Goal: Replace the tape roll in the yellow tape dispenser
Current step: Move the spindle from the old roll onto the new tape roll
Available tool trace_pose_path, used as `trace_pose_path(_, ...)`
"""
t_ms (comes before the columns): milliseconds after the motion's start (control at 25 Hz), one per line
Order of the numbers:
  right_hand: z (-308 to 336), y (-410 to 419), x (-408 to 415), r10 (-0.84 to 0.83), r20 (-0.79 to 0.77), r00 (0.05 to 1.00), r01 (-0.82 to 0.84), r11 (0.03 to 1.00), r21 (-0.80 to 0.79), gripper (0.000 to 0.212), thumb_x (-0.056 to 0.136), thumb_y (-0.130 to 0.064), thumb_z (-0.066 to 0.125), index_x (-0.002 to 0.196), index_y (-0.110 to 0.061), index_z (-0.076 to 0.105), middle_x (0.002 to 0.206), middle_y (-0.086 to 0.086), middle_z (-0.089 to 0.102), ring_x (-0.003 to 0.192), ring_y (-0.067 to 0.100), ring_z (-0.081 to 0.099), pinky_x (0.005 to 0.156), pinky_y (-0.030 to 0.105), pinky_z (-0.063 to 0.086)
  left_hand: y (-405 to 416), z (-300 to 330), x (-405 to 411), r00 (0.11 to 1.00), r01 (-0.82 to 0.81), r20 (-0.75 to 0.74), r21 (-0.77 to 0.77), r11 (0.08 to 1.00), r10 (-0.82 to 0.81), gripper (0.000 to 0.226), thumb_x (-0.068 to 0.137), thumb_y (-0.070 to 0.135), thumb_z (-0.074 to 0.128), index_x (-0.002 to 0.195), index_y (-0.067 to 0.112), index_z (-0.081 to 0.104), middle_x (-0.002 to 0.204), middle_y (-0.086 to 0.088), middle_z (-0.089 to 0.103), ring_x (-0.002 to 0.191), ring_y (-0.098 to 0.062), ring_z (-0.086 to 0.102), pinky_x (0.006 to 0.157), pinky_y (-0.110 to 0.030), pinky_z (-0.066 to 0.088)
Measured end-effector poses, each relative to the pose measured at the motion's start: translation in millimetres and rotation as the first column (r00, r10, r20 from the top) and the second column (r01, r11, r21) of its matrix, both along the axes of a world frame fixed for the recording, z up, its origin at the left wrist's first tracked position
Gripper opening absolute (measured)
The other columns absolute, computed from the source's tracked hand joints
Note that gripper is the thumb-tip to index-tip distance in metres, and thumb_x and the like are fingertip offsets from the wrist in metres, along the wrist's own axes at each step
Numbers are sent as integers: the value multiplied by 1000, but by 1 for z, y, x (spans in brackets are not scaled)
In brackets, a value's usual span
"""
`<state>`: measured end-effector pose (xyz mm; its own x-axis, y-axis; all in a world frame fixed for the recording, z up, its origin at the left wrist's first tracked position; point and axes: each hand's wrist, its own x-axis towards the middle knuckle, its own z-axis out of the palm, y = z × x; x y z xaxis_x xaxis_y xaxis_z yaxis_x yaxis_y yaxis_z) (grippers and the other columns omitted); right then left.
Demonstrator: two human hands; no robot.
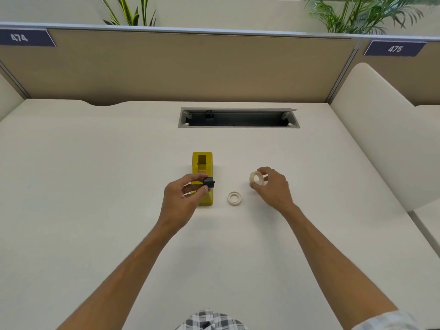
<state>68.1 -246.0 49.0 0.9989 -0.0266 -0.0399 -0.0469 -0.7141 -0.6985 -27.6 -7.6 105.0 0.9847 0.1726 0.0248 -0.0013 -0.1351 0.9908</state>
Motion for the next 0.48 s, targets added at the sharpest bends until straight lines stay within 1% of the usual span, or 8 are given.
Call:
trace_pose_path(120, 12, 7, -9, -12, 31, 999, 5, 977, 212, 43, 76, -29, 74, 116, -23, 60, 109, -8, 64, 97, 12, 64, 82, 29, 53, -1, 0, 0, 1000, -4, -3, 0, 1000, 4, 27, 84, 4, 67, 106, 20, 70, 103, -1, 74, 90, -17, 72, 83, -32, 57)
trace_pose_path(200, 25, 12, -17, 2, -1, 1000, -1, 939, 344, 45, 78, -25, 74, 121, -23, 59, 108, -8, 66, 97, 10, 66, 78, 21, 50, -2, 1, 1, 1000, -5, -2, -1, 1000, 5, 26, 84, 4, 67, 105, 19, 71, 101, -1, 74, 89, -16, 72, 82, -30, 57)
trace_pose_path(240, 31, 15, -21, 25, -20, 999, -14, 912, 410, 43, 80, -23, 74, 121, -24, 60, 107, -7, 67, 96, 9, 67, 78, 19, 49, -3, 1, 1, 1000, -5, -1, -4, 1000, 5, 25, 84, 4, 67, 105, 18, 71, 101, -1, 75, 89, -16, 72, 82, -29, 57)
trace_pose_path(360, 51, 24, -36, 120, -21, 993, -84, 802, 592, 33, 84, -14, 71, 116, -20, 66, 108, -4, 70, 93, 8, 71, 85, 22, 51, -6, 4, 1, 1000, -8, 3, -14, 1000, 8, 25, 84, 3, 67, 105, 18, 70, 101, -4, 75, 88, -15, 72, 80, -26, 57)
trace_pose_path(480, 65, 31, -46, 185, 2, 983, -138, 723, 677, 34, 83, -6, 72, 115, -16, 66, 111, -1, 69, 94, 10, 71, 83, 20, 54, -6, 6, 1, 1000, -3, 8, 0, 1000, 3, 26, 84, 4, 67, 107, 16, 70, 101, -3, 74, 88, -14, 72, 81, -29, 58)
